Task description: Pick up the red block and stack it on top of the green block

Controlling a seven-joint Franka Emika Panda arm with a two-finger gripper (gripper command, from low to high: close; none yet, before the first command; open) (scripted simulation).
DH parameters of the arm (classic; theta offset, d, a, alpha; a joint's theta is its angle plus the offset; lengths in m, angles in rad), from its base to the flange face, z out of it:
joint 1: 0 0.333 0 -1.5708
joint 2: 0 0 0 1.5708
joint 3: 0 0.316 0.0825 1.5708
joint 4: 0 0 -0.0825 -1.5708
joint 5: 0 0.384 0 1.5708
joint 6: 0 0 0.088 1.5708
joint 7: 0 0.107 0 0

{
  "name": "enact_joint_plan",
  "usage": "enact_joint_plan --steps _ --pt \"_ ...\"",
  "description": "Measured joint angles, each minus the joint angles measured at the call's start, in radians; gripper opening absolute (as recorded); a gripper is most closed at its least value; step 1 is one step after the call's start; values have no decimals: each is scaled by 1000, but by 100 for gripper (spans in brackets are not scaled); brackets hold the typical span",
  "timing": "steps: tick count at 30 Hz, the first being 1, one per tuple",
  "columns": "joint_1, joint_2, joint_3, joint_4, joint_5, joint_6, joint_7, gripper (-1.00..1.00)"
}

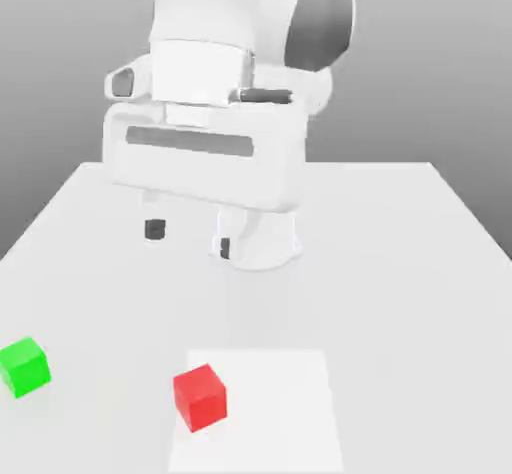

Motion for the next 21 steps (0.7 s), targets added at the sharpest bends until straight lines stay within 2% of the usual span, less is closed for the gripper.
enact_joint_plan --steps 6,12,13,21 --pt "-29 216 -15 -88 16 111 193 0" --pt "-1 432 -53 -73 -20 284 251 0" --pt "4 453 -58 -70 -25 302 255 -100" --pt "-1 427 -52 -74 -21 282 253 -100"
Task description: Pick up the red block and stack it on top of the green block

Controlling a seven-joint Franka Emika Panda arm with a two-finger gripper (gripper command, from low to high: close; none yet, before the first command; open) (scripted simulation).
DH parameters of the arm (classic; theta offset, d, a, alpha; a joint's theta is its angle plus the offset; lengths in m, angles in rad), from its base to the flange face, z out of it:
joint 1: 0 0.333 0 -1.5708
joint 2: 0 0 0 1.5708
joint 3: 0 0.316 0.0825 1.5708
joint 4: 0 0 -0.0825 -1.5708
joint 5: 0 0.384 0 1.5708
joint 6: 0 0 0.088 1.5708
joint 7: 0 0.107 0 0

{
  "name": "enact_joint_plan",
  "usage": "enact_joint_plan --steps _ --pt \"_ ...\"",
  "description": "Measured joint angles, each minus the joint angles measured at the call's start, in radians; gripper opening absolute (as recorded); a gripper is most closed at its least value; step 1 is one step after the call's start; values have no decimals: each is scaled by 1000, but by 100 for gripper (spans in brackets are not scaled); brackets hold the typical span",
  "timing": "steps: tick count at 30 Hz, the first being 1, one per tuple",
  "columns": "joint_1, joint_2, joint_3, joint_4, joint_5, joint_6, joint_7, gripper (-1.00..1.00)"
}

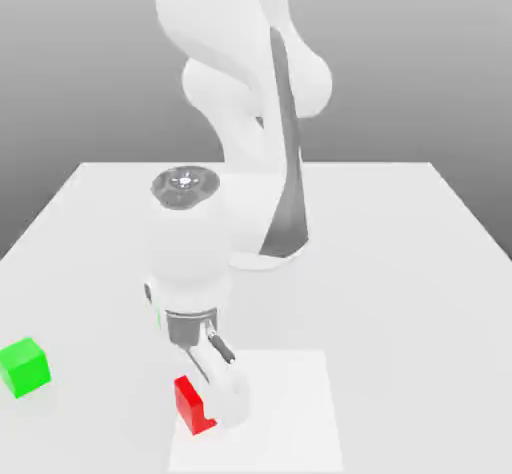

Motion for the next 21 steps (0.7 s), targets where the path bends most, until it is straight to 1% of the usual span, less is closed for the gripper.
enact_joint_plan --steps 4,5,12,14,17,18,21 --pt "-12 -134 20 -20 36 -114 -26 -100" --pt "-25 -157 11 -17 44 -140 -41 -100" --pt "-298 -170 -163 102 88 -273 -212 -100" --pt "-350 -133 -194 136 107 -270 -259 -100" --pt "-374 -34 -185 150 140 -187 -292 -100" --pt "-380 -5 -179 153 148 -161 -299 100" --pt "-380 -5 -179 153 148 -161 -299 100"
